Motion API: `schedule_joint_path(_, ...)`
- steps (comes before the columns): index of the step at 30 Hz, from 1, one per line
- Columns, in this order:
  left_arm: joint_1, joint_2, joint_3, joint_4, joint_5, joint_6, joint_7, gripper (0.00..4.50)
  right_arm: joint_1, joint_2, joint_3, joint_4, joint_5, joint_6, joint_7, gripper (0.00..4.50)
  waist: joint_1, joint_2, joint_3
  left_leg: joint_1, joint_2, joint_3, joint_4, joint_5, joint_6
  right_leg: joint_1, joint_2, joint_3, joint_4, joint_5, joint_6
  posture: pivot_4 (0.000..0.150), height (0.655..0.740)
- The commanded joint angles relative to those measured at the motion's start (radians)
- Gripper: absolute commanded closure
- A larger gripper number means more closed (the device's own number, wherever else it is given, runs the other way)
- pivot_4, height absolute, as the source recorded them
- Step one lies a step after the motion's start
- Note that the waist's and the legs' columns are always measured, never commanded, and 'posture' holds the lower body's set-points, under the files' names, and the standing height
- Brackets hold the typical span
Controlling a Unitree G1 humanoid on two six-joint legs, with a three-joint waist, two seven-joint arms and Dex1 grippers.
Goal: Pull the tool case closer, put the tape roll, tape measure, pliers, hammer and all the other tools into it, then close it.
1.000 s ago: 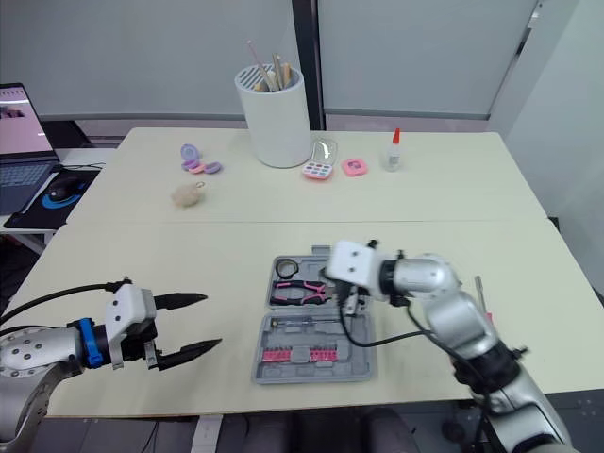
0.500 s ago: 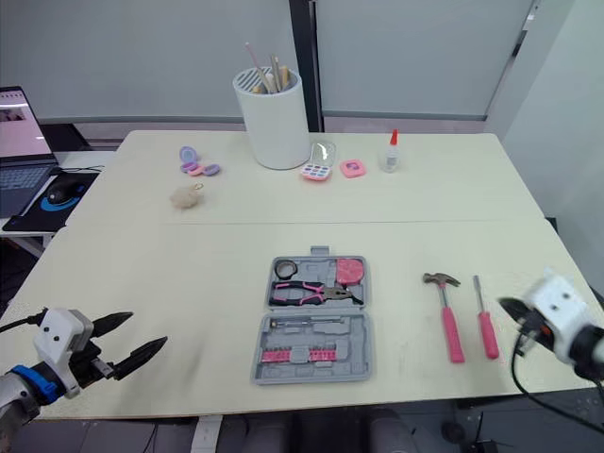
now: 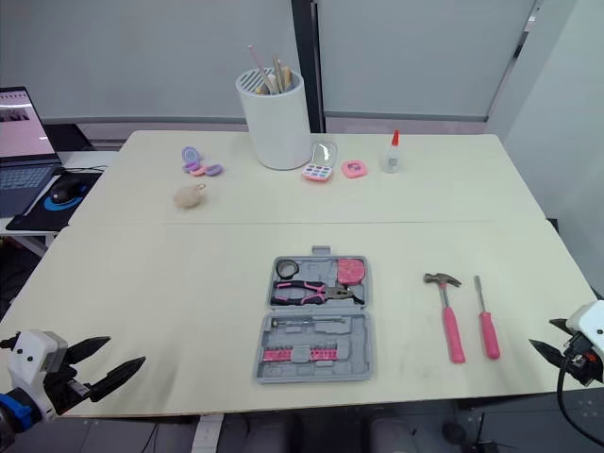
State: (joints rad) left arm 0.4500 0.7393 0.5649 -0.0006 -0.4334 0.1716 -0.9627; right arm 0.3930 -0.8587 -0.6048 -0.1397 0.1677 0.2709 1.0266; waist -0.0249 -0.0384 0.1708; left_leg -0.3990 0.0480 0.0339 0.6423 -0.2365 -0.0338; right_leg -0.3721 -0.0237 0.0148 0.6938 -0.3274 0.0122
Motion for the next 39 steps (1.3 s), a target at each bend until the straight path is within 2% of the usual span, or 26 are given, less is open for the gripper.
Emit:
schedule_joint_path(1, 0.019, -0.002, 0.026, -0.077, -0.023, 0.024, 0.012, 0.0, 0.007, -0.034, -0.015, 0.004, 0.015, -0.011, 0.016, 0.49, 0.0, 0.0, 0.0, 0.0, 0.0, 0.0, 0.0, 0.0, 0.0, 0.0, 0.0, 0.0, 0.0, 0.0, 0.0, 0.15, 0.7366)
schedule_joint_path(2, 0.024, -0.002, 0.026, -0.096, -0.025, 0.035, 0.015, 0.0, 0.012, -0.041, -0.013, 0.007, 0.012, -0.016, 0.022, 0.12, 0.0, 0.0, 0.0, 0.0, 0.0, 0.0, 0.0, 0.0, 0.0, 0.0, 0.0, 0.0, 0.0, 0.0, 0.0, 0.15, 0.7366)
schedule_joint_path(3, 0.028, -0.002, 0.025, -0.112, -0.024, 0.041, 0.018, 0.0, 0.016, -0.047, -0.011, 0.008, 0.012, -0.019, 0.029, 0.03, -0.001, 0.0, 0.0, 0.0, 0.0, 0.0, 0.0, 0.0, 0.0, 0.0, 0.0, 0.0, 0.0, 0.0, 0.0, 0.15, 0.7366)
schedule_joint_path(12, 0.041, 0.029, 0.007, -0.273, -0.048, 0.13, 0.005, 0.0, 0.013, -0.069, -0.009, -0.016, 0.036, 0.013, 0.045, 0.03, -0.001, 0.0, 0.0, 0.0, 0.0, 0.0, 0.0, 0.0, 0.0, 0.0, 0.0, 0.0, 0.0, 0.0, 0.0, 0.15, 0.7366)
schedule_joint_path(18, -0.103, 0.076, -0.068, -0.402, -0.108, 0.223, 0.005, 0.0, -0.007, -0.053, 0.007, -0.113, 0.097, 0.114, 0.032, 0.03, 0.002, 0.0, 0.0, 0.0, 0.0, -0.001, 0.001, 0.0, 0.0, 0.001, 0.001, -0.001, 0.0, 0.0, 0.0, 0.15, 0.7366)
schedule_joint_path(25, -0.278, 0.119, -0.244, -0.542, -0.161, 0.254, -0.067, 0.0, -0.068, -0.009, 0.063, -0.25, 0.169, 0.261, -0.054, 0.03, 0.001, 0.001, 0.0, -0.001, 0.0, -0.001, 0.001, 0.0, 0.0, 0.001, 0.002, 0.0, -0.001, 0.0, 0.001, 0.15, 0.7366)
schedule_joint_path(31, -0.409, 0.079, -0.371, -0.58, -0.202, 0.22, -0.115, 0.0, -0.226, 0.134, 0.318, -0.342, 0.084, 0.427, -0.328, 0.03, -0.006, 0.001, 0.0, 0.0, 0.001, -0.001, 0.001, 0.0, -0.001, 0.0, 0.004, 0.0, 0.001, 0.0, 0.001, 0.15, 0.7366)
schedule_joint_path(39, -0.425, 0.063, -0.419, -0.497, -0.134, 0.096, -0.176, 0.0, -0.426, 0.319, 0.479, -0.212, -0.011, 0.559, -0.6, 0.03, -0.004, 0.004, 0.0, -0.001, -0.001, -0.001, 0.001, 0.0, -0.001, -0.001, 0.004, 0.001, 0.001, 0.0, 0.001, 0.15, 0.7366)
